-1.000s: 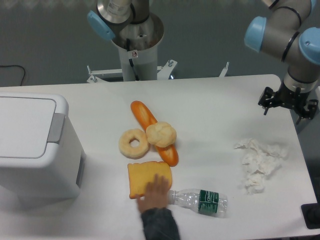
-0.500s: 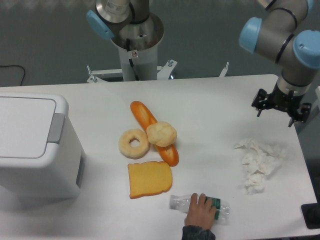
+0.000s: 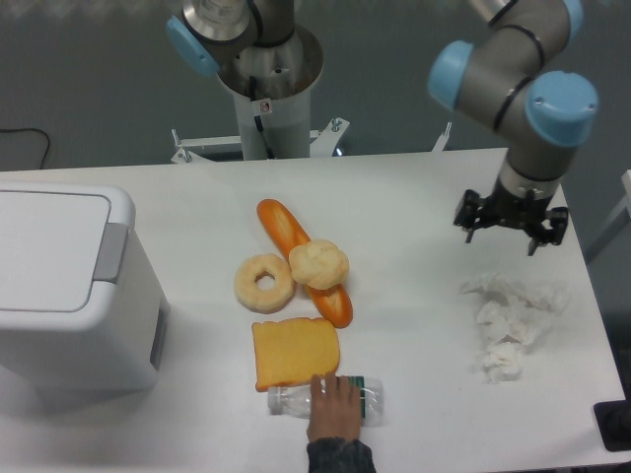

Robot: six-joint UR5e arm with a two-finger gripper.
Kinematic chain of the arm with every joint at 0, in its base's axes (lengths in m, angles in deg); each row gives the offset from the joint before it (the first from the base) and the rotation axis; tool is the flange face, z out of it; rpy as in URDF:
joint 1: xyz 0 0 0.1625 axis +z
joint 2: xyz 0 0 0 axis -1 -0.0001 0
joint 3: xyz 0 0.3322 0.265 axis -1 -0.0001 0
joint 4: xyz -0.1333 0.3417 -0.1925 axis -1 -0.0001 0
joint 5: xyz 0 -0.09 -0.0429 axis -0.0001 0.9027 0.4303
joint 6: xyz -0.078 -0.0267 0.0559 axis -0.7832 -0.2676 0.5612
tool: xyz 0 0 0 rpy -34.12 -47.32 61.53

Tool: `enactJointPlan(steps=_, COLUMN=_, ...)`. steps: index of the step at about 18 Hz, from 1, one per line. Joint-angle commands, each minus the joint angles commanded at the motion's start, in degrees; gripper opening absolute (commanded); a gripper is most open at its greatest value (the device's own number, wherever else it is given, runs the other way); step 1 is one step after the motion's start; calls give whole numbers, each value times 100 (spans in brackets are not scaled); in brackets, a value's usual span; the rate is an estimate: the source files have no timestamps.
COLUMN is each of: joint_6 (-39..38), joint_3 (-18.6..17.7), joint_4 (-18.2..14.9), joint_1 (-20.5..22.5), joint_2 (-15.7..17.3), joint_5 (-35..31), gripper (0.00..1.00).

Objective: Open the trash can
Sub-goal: 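Move the gripper from beside the tissues toward the bread items, then swing the gripper over the bread to the white trash can lid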

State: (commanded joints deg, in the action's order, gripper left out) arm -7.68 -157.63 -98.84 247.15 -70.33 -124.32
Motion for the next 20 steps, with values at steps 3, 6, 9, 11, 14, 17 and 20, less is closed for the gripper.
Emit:
enactJointPlan(steps=3, joint_6=-159, joint_3=-61, joint_4=-44, joint_1=-193, joint_2=229, joint_5=141, gripper=91)
enactJointPlan(steps=6, joint_6=-668, joint_3=-184, joint_4=-193, joint_1=-474, joint_2=466, joint_5=273, gripper=42)
enactJointPlan(steps=9, joint_6=-1264, joint_3=-185, joint_4=-325, joint_1=-1062, joint_2=721, joint_5=309, gripper=10)
enactJointPlan(steps=11, joint_6=-1714, joint_3=-185, joint_4=-404, joint_1=-1467, joint_2=801, joint_5=352, gripper=6)
enactJointPlan(steps=14, joint_6=-2426, joint_3=-185, joint_4=-580, joint_1=-2257, joint_2=1099, joint_5=440, gripper=0)
enactJointPlan(steps=17, joint_6=-2805, joint_3=-123, joint_4=-554, joint_1=-2636, joint_2=1248, joint_5=738, gripper=0)
enactJointPlan(steps=20, joint_6=-2954, joint_3=-114, joint_4=-536, joint_1=-2664, joint_2=1503, joint_5=1064, gripper=0)
